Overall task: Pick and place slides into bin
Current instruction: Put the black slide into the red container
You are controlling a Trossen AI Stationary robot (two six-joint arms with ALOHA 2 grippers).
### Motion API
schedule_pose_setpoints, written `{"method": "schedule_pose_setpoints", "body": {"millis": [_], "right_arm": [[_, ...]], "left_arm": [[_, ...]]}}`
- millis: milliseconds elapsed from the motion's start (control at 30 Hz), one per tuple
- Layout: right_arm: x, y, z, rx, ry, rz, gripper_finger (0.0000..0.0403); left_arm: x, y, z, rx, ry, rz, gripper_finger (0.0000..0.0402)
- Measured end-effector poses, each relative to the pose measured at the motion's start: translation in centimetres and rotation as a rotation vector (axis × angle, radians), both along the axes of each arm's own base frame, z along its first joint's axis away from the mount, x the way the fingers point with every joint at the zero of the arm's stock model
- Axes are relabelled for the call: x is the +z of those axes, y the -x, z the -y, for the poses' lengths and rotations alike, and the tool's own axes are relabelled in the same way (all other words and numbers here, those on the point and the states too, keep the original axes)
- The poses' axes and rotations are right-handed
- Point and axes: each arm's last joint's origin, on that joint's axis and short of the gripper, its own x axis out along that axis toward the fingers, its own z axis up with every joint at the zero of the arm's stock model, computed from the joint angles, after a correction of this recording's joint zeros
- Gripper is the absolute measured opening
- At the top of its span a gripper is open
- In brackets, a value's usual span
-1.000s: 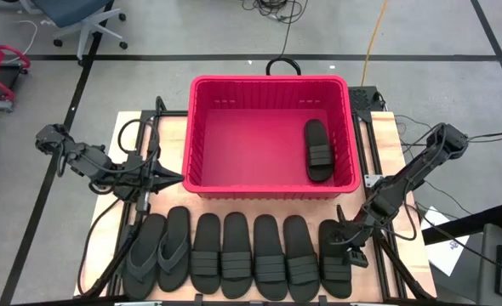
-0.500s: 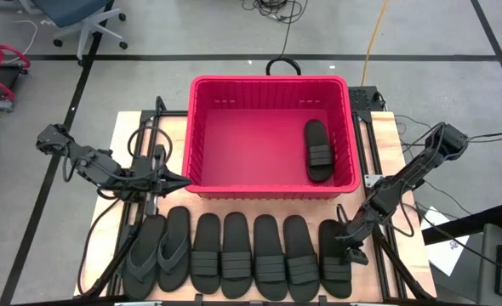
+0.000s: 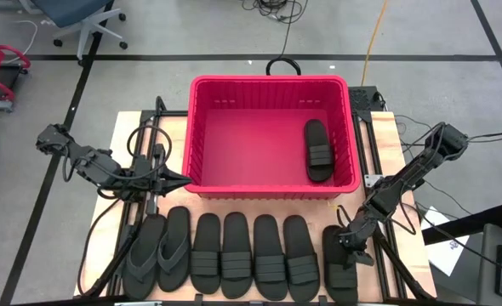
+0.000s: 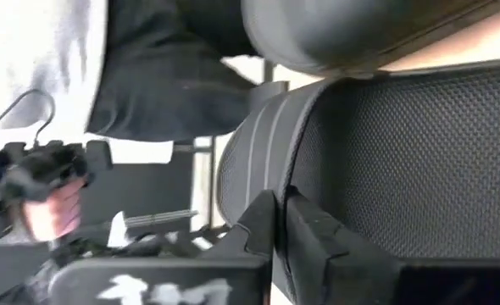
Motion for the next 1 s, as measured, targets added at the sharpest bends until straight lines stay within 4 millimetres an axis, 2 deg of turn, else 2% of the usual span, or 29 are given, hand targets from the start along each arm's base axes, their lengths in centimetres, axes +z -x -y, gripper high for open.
{"method": "schedule_pose_setpoints", "body": {"millis": [100,267,467,667,833,1000], "right_arm": [[1.2,-0.4,-0.6,0.035,-0.049,0.014,0.0005],[5.5,-1.8,-2.1,0.090,-0.133,0.107,0.0004],[11.1,-2.7,-2.8,0.171,-0.031,0.121,0.0002],[17.3,-3.3,-1.0,0.142,0.144,0.216,0.0001],[24.0,-3.3,1.4,0.006,0.399,0.534,0.0001],[27.8,-2.2,4.5,-0.130,0.628,0.590,0.0005]], "left_arm": [[0.0,0.0,0.0,-0.001,-0.013,0.001,0.0019],[0.0,0.0,0.0,-0.002,-0.019,0.000,0.0019],[0.0,0.0,0.0,-0.001,-0.018,0.000,0.0019],[0.0,0.0,-0.1,0.006,-0.019,0.000,0.0019],[0.0,-0.2,-0.5,0.029,-0.021,-0.001,0.0019],[-0.1,-0.5,-0.9,0.063,-0.023,-0.006,0.0019]]}}
